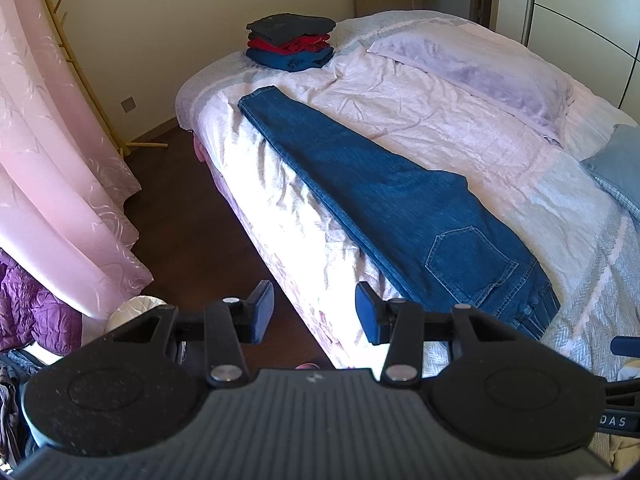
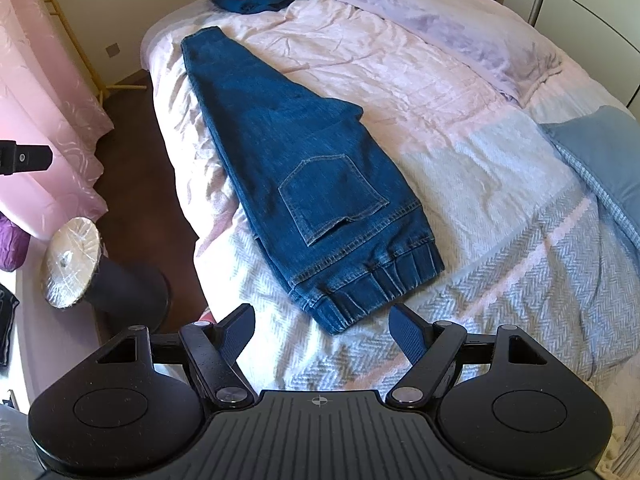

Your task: Fold clothes

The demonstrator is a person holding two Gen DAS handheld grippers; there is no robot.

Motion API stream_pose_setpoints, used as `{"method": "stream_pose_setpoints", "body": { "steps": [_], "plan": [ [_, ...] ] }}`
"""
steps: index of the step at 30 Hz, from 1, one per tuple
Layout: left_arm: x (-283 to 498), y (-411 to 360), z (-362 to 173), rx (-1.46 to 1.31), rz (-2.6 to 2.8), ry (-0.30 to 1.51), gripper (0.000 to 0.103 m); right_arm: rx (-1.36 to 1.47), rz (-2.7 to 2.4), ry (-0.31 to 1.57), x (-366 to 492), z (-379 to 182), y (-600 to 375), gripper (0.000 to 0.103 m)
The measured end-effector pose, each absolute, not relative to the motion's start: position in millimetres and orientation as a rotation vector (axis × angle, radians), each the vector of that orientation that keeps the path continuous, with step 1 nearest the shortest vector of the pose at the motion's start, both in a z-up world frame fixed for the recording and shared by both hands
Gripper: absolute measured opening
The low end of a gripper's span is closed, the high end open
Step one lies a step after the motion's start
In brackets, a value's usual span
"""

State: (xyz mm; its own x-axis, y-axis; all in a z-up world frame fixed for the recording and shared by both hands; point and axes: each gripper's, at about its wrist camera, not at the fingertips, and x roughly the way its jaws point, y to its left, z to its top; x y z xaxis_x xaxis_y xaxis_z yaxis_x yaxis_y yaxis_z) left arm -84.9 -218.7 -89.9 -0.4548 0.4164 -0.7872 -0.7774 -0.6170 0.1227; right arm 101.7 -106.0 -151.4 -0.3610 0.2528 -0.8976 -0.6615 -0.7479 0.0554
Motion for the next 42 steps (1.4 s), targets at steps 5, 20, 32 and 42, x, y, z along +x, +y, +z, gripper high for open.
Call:
{"method": "stream_pose_setpoints", "body": {
  "steps": [5, 20, 32, 42],
  "plan": [
    [-85.9, -216.1, -91.4, -0.967, 2.1, 0.623, 0.041, -1.311, 2.129, 0.563, 99.7, -152.2, -103.1, 0.077],
    [-101.6, -198.6, -94.2, -0.958, 2.098, 0.648, 0.041, -1.316, 2.128, 0.589, 81.4, -155.4, -86.5, 0.077],
    [-214.8, -150.9, -107.7, -0.961, 1.991, 0.644, 0.041, -1.238, 2.025, 0.724, 8.7, -166.2, -41.7, 0.077],
    [-396.7, -88.8, -128.8, -0.953, 1.789, 0.618, 0.036, -1.078, 1.745, 0.943, -83.3, -189.3, -21.2, 0.077]
  ]
}}
